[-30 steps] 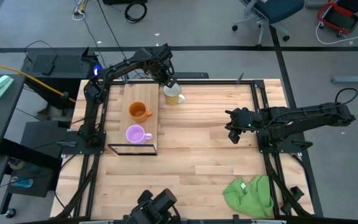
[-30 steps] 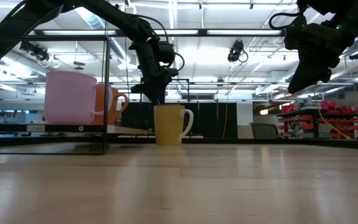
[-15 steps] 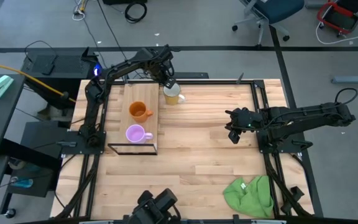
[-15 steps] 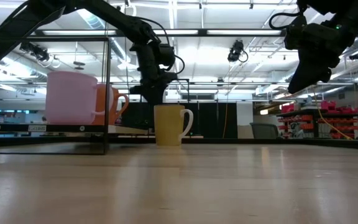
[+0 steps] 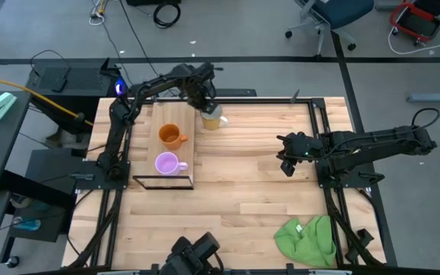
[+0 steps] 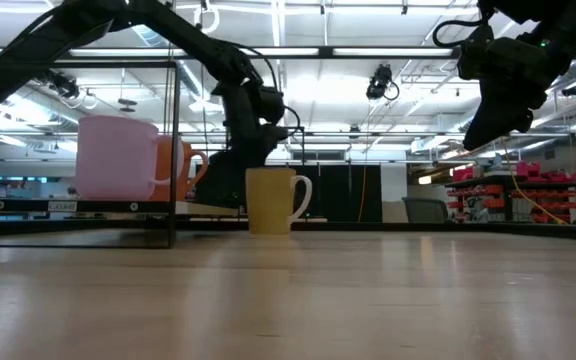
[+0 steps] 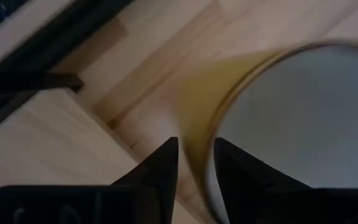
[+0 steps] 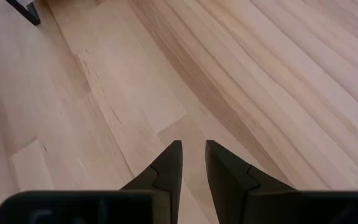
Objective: Stack small to large cups/mugs on shelf
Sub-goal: Put the yellow mug on the shelf
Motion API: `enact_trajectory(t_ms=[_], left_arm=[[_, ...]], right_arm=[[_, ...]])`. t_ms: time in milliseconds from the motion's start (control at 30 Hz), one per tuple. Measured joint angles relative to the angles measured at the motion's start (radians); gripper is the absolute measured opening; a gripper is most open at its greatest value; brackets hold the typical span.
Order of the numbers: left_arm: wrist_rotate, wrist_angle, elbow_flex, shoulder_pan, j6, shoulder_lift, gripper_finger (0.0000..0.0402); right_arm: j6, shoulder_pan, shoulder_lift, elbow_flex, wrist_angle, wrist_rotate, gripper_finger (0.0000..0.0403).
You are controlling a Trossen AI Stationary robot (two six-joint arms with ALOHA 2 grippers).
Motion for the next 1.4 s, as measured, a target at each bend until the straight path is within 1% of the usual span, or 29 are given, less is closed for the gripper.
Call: enact_trajectory(t_ms=[100, 233, 367, 533, 767, 1200, 1300, 1400], left_arm=[[0.024, 0.017, 0.01, -0.004, 0.004, 0.015, 0.011], [0.027, 0.022, 0.007, 0.005, -0.005, 0.032, 0.011], [0.023, -0.034, 0.074, 0.019, -0.021, 0.024, 0.011], [0.024, -0.042, 0.14, 0.011, -0.032, 0.024, 0.011], [0.011, -0.061, 0.111, -0.001, -0.019, 0.024, 0.011], [0.005, -0.065, 0.109, 0.0, -0.03, 0.022, 0.0109], [-0.029, -0.088, 0.109, -0.006, -0.03, 0.022, 0.0101], [-0.057, -0.093, 0.109, -0.015, -0.03, 0.021, 0.0081]], right_arm=[[-0.003, 0.0, 0.0, 0.0, 0.0, 0.0, 0.0077], [-0.003, 0.0, 0.0, 0.0, 0.0, 0.0, 0.0077], [-0.003, 0.0, 0.0, 0.0, 0.0, 0.0, 0.0077], [-0.008, 0.0, 0.0, 0.0, 0.0, 0.0, 0.0077], [-0.008, 0.0, 0.0, 0.0, 0.0, 0.0, 0.0077], [-0.005, 0.0, 0.0, 0.0, 0.0, 0.0, 0.0077], [-0.004, 0.0, 0.0, 0.0, 0.0, 0.0, 0.0077], [-0.004, 0.0, 0.0, 0.0, 0.0, 0.0, 0.0077]])
